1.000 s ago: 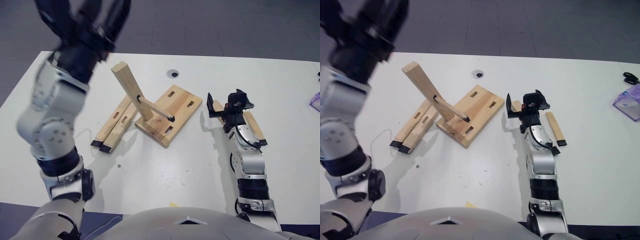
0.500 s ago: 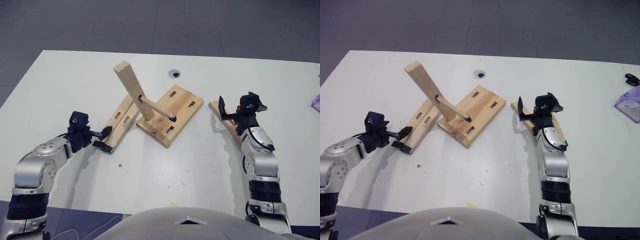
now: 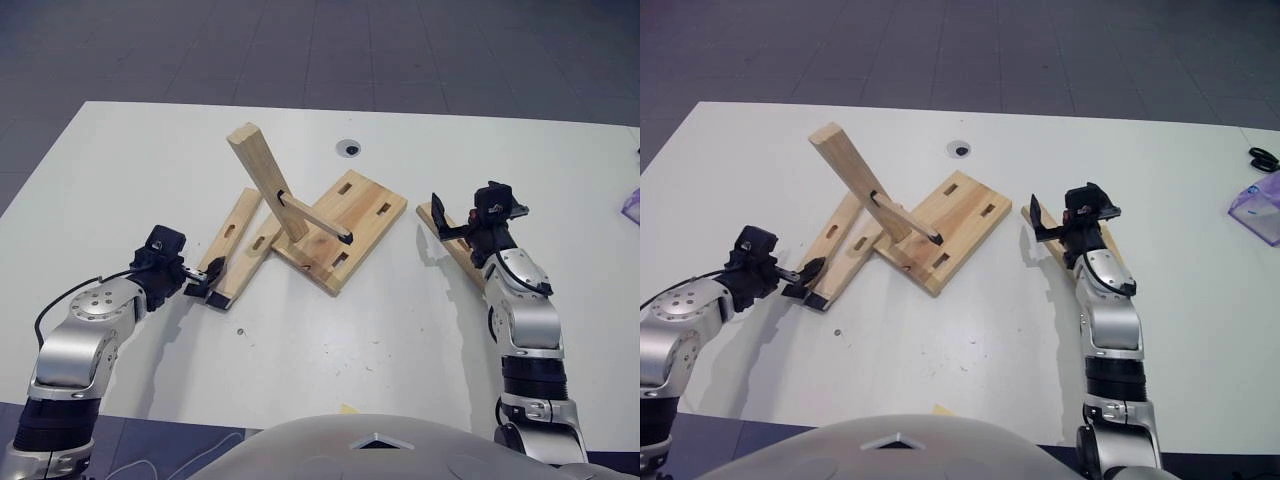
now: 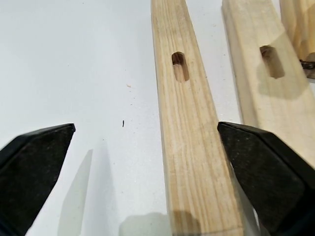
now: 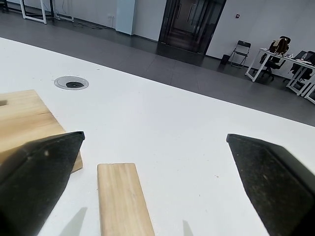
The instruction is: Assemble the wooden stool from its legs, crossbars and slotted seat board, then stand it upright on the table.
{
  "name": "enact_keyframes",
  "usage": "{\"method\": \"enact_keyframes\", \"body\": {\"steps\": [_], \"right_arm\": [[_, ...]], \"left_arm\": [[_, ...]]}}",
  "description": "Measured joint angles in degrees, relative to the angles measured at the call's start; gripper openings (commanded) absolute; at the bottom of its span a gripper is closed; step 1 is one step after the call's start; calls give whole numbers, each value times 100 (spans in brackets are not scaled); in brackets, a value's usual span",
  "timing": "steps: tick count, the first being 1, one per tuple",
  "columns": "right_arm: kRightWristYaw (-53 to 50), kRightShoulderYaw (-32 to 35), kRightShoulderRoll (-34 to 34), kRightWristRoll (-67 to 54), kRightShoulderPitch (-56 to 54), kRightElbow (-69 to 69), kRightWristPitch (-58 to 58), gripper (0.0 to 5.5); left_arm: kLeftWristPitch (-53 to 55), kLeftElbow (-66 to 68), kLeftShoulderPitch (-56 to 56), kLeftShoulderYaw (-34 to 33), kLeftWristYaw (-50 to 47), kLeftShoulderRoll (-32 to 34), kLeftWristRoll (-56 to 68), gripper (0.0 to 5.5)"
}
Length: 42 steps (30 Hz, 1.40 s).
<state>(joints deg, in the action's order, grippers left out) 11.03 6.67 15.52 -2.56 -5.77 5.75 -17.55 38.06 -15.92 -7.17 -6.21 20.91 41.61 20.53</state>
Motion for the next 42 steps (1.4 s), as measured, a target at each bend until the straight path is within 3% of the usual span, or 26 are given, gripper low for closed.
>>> {"method": "enact_keyframes", "body": {"steps": [17,37,42], "right_arm": [[-86,-112,-142,35,141,76,0,540],[-538,-179,-531,105,184,13,208,540],[-654,-193,-604,132,194,-12,319,540]], "left_arm": [[683,180,680,-199,499,-77,140,539],[-608,2482,1430,707,2484,751,-584,215],[-839,2870,1662,661,2285,651,-724,209]]}}
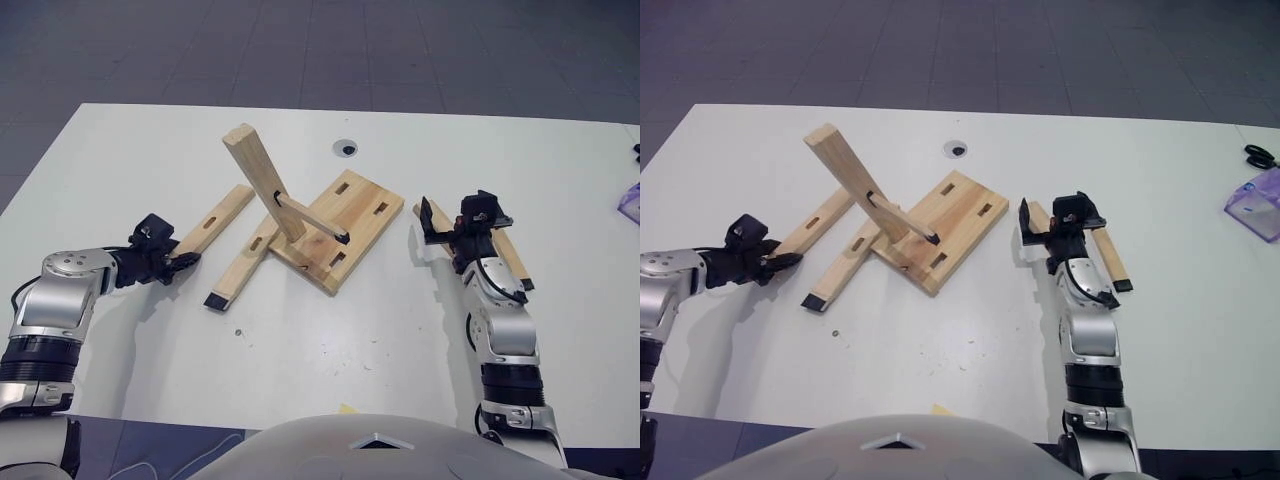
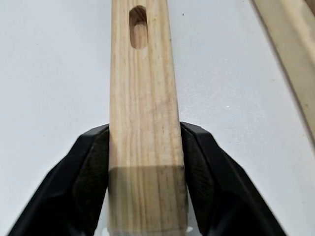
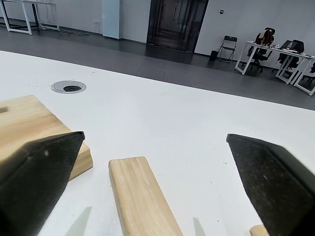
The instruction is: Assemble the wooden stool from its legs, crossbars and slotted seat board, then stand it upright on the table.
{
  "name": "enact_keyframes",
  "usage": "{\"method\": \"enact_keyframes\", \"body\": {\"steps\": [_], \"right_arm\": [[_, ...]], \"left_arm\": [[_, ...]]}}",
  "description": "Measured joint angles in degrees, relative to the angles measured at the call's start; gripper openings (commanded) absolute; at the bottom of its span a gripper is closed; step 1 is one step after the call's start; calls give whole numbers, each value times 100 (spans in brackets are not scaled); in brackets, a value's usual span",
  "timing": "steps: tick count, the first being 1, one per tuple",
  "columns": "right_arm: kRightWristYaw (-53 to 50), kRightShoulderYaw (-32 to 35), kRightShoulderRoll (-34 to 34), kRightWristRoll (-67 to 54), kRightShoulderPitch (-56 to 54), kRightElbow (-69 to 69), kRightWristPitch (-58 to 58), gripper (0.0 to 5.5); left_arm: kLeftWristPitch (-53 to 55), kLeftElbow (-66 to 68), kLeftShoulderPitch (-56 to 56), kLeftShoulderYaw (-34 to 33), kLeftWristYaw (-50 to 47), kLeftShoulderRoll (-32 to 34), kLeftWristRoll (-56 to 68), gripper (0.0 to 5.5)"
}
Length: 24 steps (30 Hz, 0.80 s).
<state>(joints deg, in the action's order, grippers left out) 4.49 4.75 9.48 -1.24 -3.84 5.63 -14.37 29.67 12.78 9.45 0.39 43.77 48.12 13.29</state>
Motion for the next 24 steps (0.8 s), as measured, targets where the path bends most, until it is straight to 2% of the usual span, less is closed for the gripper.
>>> {"method": "enact_keyframes", "body": {"steps": [2,5,7,9,15,19,22,24], "right_arm": [[-14,-4,-17,2,7,-4,22,540],[21,46,-35,-137,-30,6,42,540],[150,275,-161,-745,-210,107,-108,540],[211,521,-331,-1641,-558,314,-403,540],[164,1076,-582,-4805,-1764,692,-1182,540],[-68,1287,-645,-6792,-2844,711,-1687,540],[-146,1168,-662,-7564,-3800,840,-1944,540],[-110,1141,-635,-7686,-3839,837,-2002,540]], "left_arm": [[-93,108,68,-215,-561,-267,-93,209],[-333,21,262,-738,-1925,-1012,-201,209],[-662,-260,736,-1075,-2674,-1360,-219,209],[-911,-608,1381,-1211,-2931,-1457,-181,209],[-1140,-1365,2512,-984,-2715,-1788,13,209],[-1186,-2103,2944,-381,-1677,-1790,237,209],[-1379,-2867,3391,89,-807,-1791,530,209],[-1256,-2946,3376,31,-724,-1794,767,209]]}}
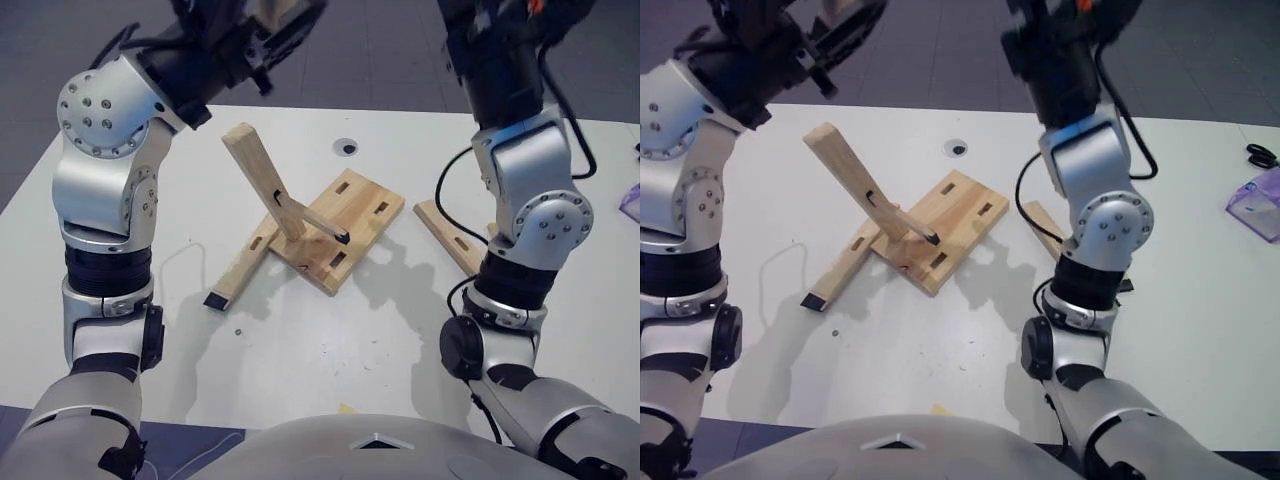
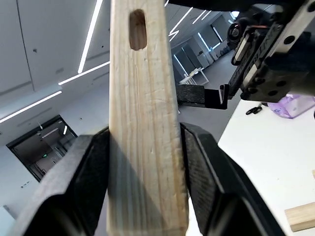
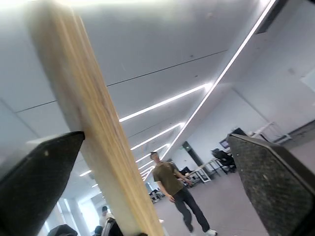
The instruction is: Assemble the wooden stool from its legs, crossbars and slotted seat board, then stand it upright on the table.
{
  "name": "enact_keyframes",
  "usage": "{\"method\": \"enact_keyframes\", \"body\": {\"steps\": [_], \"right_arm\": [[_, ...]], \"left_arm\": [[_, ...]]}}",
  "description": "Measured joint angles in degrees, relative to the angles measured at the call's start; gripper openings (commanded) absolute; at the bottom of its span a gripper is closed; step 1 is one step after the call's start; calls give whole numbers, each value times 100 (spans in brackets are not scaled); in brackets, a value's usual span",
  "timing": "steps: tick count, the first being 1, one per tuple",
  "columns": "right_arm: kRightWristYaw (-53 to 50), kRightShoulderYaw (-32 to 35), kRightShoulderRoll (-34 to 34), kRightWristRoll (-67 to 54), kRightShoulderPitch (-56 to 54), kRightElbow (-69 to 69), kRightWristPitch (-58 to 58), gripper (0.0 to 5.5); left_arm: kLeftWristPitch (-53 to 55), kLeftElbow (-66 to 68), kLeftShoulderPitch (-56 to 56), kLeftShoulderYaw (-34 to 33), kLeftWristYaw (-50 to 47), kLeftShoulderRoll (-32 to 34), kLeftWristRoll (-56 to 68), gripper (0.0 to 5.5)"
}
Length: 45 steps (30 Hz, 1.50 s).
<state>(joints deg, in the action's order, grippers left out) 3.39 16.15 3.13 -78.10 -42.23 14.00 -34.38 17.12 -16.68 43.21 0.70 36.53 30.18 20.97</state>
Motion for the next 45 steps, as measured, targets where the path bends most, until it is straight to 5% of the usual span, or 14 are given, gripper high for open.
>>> {"method": "enact_keyframes", "body": {"steps": [13,26,37,45], "right_arm": [[622,-138,502,-416,61,512,-211,540],[-1208,-221,268,424,-48,300,348,335],[-660,-160,198,-365,511,991,443,137],[-535,-112,385,-497,750,1039,518,119]], "left_arm": [[275,-218,-282,216,249,-34,102,209],[-93,-387,-427,544,264,33,-826,209],[-512,-341,-542,641,309,14,-1071,208],[-579,-384,-571,636,470,30,-1012,208]]}}
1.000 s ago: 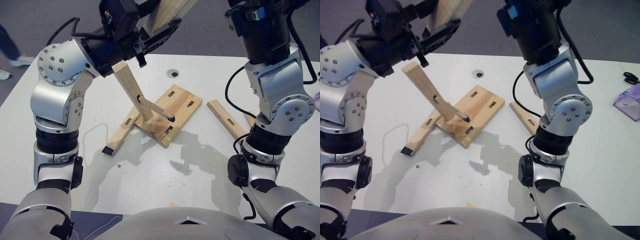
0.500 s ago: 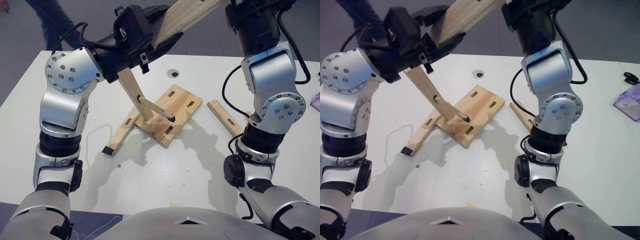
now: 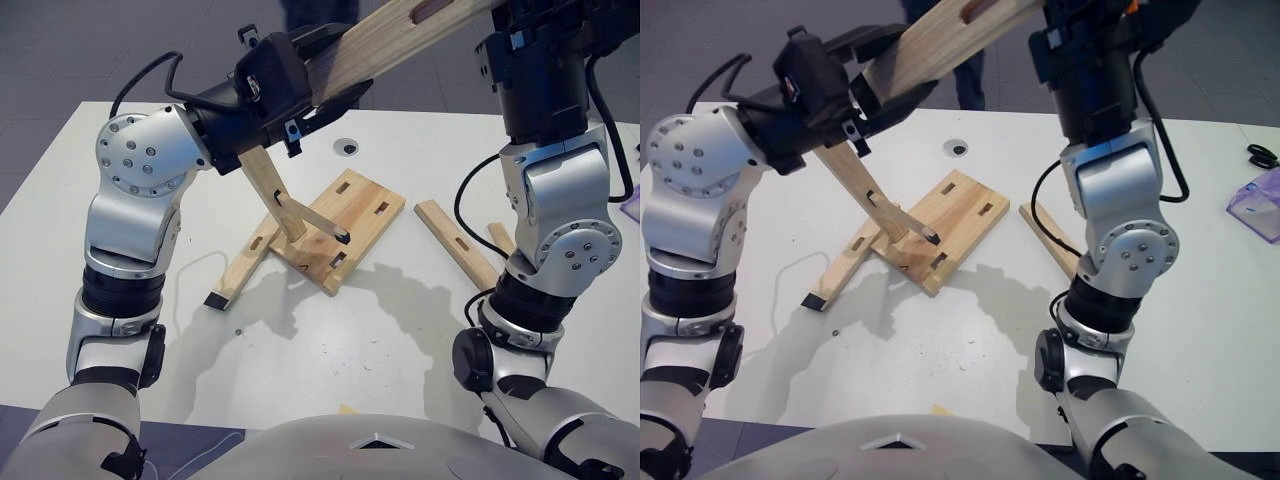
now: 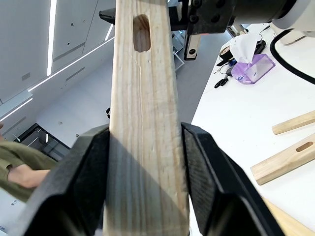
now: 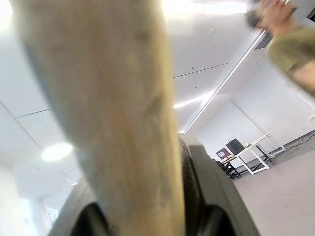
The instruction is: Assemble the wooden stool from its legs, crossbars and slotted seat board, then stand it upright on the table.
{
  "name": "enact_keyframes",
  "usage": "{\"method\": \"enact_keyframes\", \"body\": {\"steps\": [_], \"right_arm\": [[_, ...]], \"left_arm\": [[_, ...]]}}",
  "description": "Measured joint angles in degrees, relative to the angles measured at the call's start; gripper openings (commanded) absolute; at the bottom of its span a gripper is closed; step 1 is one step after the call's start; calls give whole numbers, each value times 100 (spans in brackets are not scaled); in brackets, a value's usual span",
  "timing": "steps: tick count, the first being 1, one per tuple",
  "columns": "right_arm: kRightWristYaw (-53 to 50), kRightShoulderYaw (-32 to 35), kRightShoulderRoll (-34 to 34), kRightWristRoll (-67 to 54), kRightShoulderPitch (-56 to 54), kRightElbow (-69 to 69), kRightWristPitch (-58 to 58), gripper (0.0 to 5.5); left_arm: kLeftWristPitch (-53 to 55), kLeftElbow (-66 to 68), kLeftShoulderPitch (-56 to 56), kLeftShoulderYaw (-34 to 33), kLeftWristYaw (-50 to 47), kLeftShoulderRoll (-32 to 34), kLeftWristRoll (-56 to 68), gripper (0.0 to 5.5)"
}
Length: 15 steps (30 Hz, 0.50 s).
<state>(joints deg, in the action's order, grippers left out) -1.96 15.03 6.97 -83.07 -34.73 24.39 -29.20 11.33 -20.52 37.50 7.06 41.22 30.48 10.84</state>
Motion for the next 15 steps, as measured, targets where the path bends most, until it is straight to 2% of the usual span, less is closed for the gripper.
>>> {"method": "enact_keyframes", "body": {"steps": [1,6,11,13,15], "right_arm": [[-16,-4,-2,1,35,35,24,117],[-17,-8,-64,44,144,114,271,102],[6,19,-180,109,-92,129,717,102],[-127,143,-151,370,-24,-91,831,102],[-190,267,-113,533,71,-215,933,102]], "left_arm": [[26,-16,0,0,14,0,11,244],[481,-49,16,-211,25,-10,330,320],[1512,228,820,-1108,28,4,1625,415],[1286,775,1229,-1527,-64,239,1549,443],[765,1636,1240,-1634,-282,673,892,477]]}}
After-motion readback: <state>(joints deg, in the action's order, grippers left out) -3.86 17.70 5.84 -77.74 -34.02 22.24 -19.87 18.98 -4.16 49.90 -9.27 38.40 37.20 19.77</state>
